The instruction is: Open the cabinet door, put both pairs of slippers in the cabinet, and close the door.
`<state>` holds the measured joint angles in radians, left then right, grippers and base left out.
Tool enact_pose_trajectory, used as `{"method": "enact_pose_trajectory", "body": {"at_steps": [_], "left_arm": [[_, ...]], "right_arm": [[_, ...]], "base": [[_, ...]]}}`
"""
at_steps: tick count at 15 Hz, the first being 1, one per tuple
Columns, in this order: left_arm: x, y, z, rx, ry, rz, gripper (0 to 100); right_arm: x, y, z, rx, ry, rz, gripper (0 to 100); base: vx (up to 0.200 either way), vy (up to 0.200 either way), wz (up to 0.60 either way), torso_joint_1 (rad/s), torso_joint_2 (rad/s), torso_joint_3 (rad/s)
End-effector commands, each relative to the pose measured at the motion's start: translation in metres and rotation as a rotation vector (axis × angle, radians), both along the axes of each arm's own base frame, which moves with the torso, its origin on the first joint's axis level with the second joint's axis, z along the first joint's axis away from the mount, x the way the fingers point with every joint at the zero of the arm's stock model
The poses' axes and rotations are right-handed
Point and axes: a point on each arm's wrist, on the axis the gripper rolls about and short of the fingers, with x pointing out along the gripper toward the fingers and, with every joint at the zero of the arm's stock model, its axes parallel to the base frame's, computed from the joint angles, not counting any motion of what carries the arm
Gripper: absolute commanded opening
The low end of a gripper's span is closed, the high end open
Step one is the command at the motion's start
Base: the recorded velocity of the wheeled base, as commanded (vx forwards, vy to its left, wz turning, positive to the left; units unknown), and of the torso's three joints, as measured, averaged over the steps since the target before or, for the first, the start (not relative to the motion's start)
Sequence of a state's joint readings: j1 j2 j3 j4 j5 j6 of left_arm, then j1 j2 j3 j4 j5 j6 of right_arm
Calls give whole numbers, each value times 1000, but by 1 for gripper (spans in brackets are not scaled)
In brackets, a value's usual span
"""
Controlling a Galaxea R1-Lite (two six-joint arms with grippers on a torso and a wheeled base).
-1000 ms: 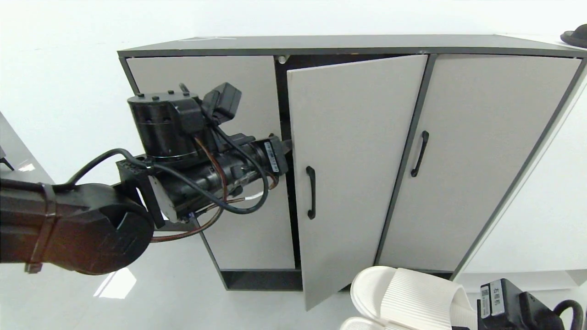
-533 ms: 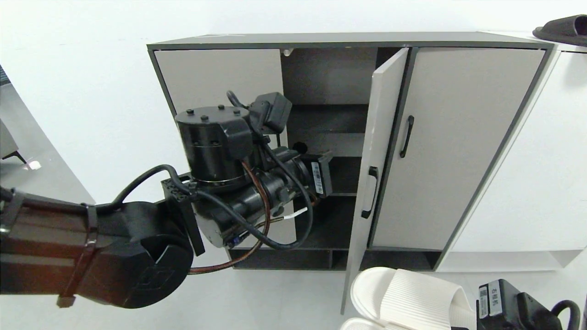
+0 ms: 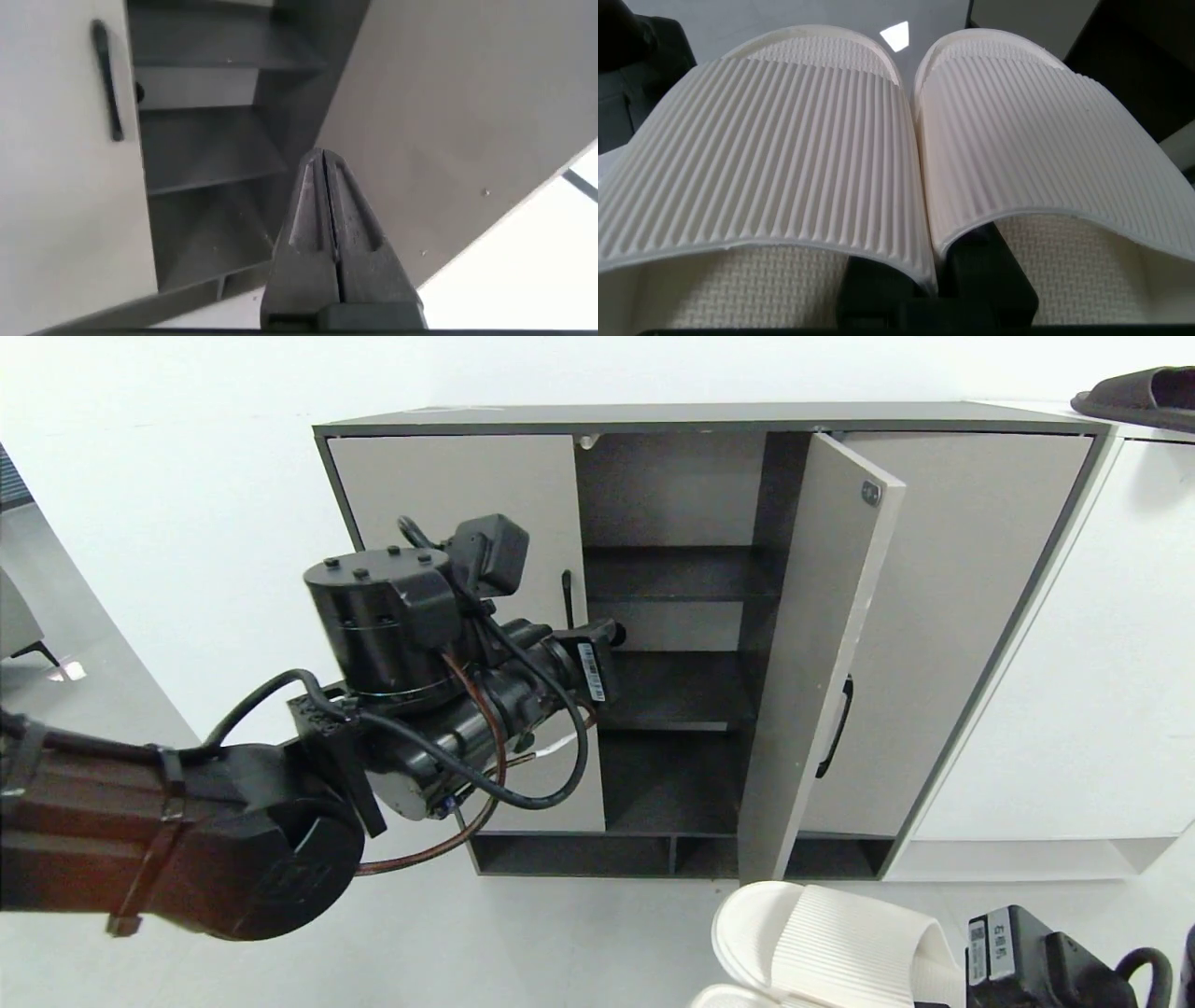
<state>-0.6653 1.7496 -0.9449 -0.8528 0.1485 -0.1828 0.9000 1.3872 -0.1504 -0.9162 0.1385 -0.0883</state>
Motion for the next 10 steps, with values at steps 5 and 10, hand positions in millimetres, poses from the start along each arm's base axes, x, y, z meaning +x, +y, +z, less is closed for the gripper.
{"method": "enact_pose_trajectory", "body": {"at_steps": [5,10], "left_arm": [[38,-85,-21,-3,-9,-115,0],[27,-117,-18,-5,-13,-201,0]], "right_arm": [[0,0,-1,-4,2,-1,0],[0,0,-1,-5,3,-1,0]], "base": [[0,0,0,0,0,0],[0,0,0,0,0,0]]}}
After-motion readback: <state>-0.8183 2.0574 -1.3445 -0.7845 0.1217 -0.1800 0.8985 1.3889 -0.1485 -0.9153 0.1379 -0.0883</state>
